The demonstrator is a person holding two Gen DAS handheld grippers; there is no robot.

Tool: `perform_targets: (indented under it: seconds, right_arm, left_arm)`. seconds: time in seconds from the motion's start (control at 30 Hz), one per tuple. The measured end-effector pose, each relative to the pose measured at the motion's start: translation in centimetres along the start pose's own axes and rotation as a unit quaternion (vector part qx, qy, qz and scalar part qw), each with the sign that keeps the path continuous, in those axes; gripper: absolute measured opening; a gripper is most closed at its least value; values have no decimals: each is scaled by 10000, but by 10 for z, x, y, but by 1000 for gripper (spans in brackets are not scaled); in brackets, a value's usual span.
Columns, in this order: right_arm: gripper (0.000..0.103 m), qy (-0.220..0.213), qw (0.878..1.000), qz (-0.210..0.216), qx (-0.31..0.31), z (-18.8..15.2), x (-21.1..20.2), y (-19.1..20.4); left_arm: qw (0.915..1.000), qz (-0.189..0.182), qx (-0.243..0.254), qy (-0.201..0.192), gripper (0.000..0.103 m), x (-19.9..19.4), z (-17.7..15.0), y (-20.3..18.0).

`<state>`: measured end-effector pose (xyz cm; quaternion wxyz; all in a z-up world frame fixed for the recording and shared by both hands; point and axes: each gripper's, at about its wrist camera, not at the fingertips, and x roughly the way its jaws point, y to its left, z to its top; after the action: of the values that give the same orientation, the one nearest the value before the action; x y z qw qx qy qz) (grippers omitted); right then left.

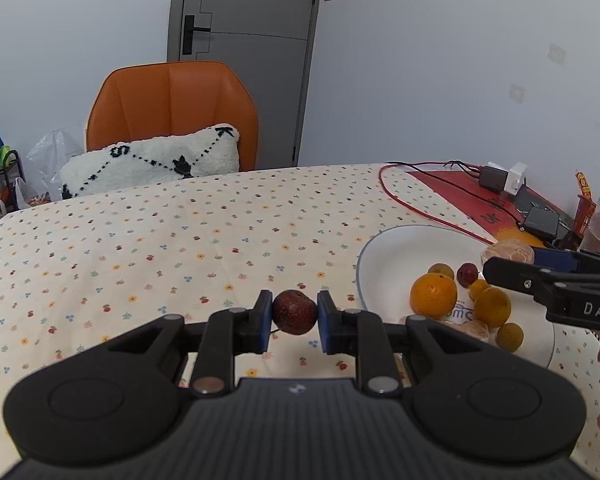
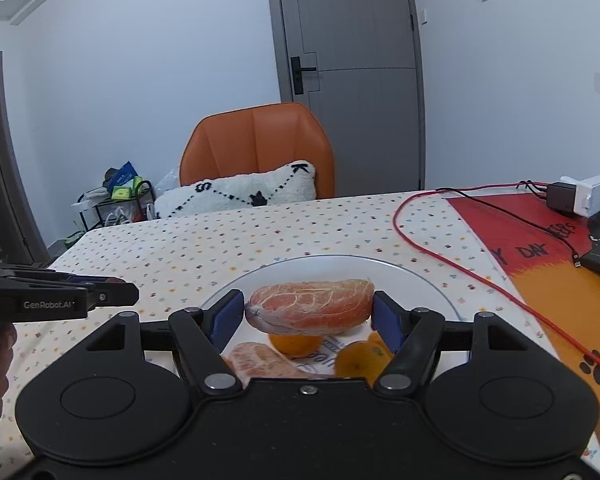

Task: Organize fruits
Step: 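Carry the pomelo segment and plum into the white bowl and open both tools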

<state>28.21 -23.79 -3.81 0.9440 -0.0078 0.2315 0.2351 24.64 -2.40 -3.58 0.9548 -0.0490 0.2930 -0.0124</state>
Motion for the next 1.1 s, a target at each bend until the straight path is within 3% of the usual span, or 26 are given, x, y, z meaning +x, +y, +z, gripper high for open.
perform_targets:
  seconds: [0.33, 0.53, 1.1]
  right_arm:
    - [68, 18, 10000, 18, 4, 3, 13, -10]
    - [83, 67, 9998, 45, 191, -1, 16, -17]
    - [85, 99, 9987, -65, 496, -12, -5, -35]
  left_arm:
    - [9999, -52, 87, 24, 22, 8, 5, -8]
    - [9998, -138, 158, 7, 22, 11, 9, -16]
    - [9976, -520, 459, 22, 22, 25, 17, -52]
